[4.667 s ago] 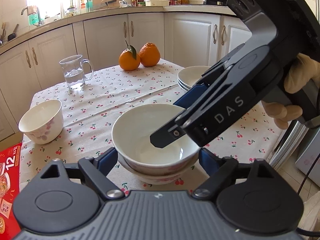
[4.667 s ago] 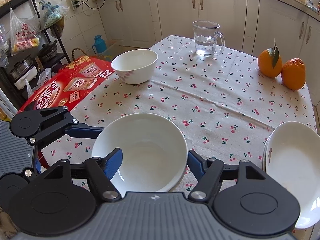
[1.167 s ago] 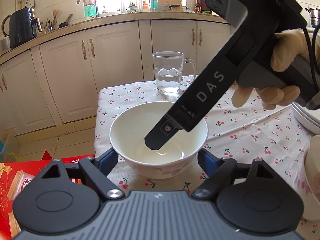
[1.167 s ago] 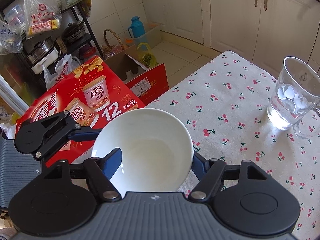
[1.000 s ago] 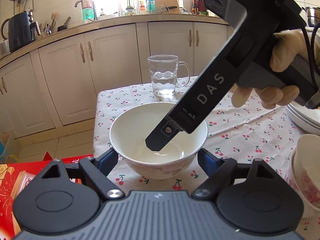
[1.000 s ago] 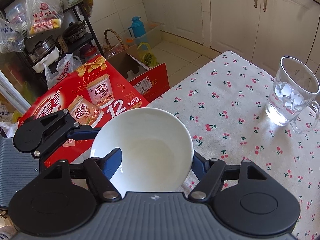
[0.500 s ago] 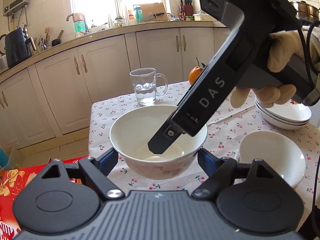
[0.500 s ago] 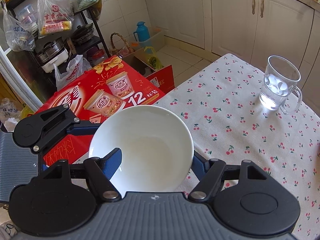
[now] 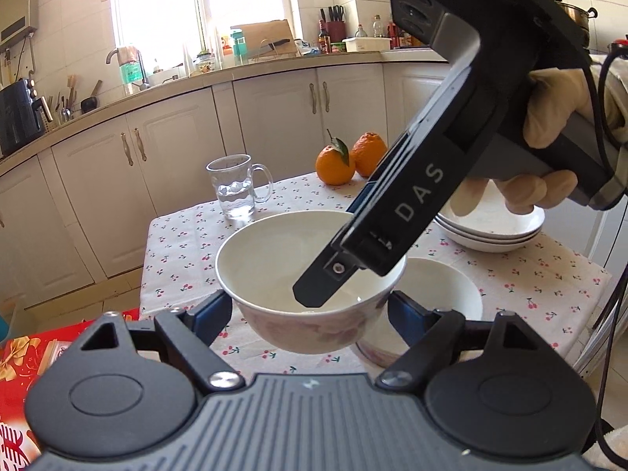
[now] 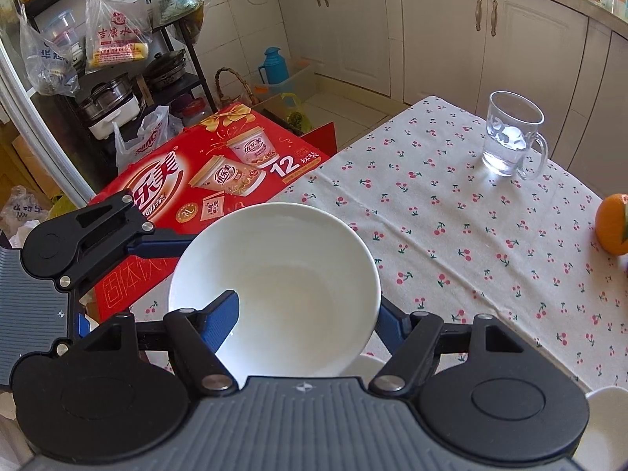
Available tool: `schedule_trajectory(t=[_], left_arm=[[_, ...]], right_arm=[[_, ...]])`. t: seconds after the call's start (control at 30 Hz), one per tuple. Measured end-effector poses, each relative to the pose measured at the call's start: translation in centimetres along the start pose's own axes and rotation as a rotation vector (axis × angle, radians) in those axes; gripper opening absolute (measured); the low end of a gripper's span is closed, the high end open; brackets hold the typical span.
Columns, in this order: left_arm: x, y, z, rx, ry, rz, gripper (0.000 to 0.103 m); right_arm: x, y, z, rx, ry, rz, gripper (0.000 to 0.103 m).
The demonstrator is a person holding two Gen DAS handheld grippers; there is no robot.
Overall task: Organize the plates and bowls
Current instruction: 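Lower the third bowl into the bowl stack and open the right tool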
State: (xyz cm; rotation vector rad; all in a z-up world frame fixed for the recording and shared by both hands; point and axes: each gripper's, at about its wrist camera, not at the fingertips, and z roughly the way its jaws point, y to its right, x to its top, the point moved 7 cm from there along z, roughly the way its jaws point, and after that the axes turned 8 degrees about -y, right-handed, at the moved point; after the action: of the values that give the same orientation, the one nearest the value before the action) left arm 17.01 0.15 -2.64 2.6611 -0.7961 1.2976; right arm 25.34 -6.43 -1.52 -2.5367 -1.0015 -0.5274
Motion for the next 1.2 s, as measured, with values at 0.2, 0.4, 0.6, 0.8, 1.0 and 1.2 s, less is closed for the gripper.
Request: schedule_trajectory(t=[0.2,0.4,0.6,0.8,1.0,1.2], left_arm=[[0.2,2.3,-0.2,-0.031,0.003,0.028,0.086],[0.2,4.2,0.5,-0.069,-0.012,0.048,0.086],[0.1,4.9,1.5,-0.097,-0.034,0.048,0.086],[-0.4,5.2,2.5,-0.111,-0.066,0.042,0.086],[-0.6,5.1,2.9,-0.122,-0.08,0.032,0.086],[-0.7,5.1,3.1,-0.149,-0.089,0.018,0.086]], right_arm=[[-2.7,0.3,-2.0,-0.025,0.019,0.027,0.078],[-4.9,1.0,-3.3,-0.047,0.026,0.054,0.078],[-6.2,2.0,-3.3,-0.053,0.02,0.082,0.078],[-6.8,2.7,-2.3,-0.05,0.01,0.105,0.078],[-7.2,3.0,-1.6,-0.053,-0.005,0.106,0.078],[-7.2,3.2,-1.2,-0.061,-0.004,0.104,0.078]])
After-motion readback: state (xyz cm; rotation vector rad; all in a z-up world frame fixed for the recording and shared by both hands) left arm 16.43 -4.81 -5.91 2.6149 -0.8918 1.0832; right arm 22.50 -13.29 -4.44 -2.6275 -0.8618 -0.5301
